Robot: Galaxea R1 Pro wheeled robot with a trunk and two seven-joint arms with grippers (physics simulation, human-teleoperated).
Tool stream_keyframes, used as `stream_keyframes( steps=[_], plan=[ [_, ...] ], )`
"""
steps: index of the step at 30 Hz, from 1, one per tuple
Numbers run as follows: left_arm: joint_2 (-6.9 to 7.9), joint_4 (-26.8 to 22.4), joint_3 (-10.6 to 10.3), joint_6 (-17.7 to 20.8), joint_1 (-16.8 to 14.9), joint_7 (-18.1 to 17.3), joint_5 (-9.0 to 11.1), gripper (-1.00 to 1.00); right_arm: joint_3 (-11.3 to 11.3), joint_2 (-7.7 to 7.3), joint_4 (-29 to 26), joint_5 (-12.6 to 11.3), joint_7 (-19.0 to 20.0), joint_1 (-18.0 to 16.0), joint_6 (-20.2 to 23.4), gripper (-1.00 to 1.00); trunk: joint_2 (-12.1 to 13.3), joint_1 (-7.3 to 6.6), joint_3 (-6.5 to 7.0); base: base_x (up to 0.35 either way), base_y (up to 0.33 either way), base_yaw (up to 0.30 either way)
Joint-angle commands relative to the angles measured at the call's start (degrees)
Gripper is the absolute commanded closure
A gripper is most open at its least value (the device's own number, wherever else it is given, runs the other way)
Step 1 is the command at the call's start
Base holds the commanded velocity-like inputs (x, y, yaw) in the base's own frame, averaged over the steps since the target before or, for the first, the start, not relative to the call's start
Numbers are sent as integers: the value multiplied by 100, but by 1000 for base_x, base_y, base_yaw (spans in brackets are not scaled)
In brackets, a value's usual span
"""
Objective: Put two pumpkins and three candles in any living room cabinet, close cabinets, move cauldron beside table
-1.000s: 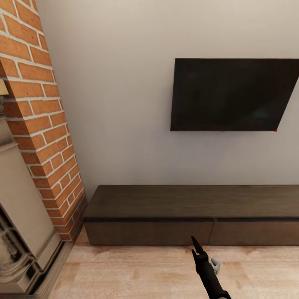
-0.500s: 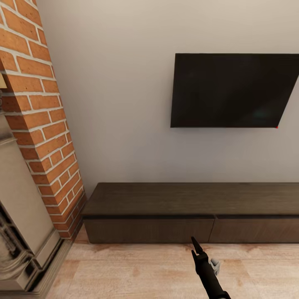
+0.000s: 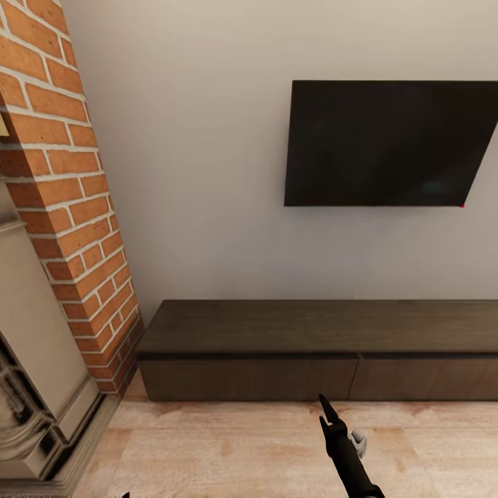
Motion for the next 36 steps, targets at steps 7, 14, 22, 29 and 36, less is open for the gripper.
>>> stream_keyframes(
  steps=[7,14,22,29,36],
  plan=[
    [7,-239,17,682,-8,-8,-3,-100,-27,3,-3,-46,23,-3,64,-100,-284,154,-131,0,0,0],
    [4,-252,8,589,3,-18,-4,-100,-34,-6,-10,-55,39,5,64,-100,-565,308,-256,0,0,0],
    [17,-253,-3,122,4,-25,-5,-100,-41,-77,-9,-59,56,6,64,-100,-886,483,-400,0,0,0],
    [27,-253,-1,16,4,-33,-5,-100,-197,-104,-17,-62,165,23,74,-100,-1167,637,-526,0,0,0],
    [28,-253,-5,-4,4,-42,-5,-100,-458,-194,-13,-54,453,31,165,-100,-1447,791,-651,0,0,0]
  ],
)
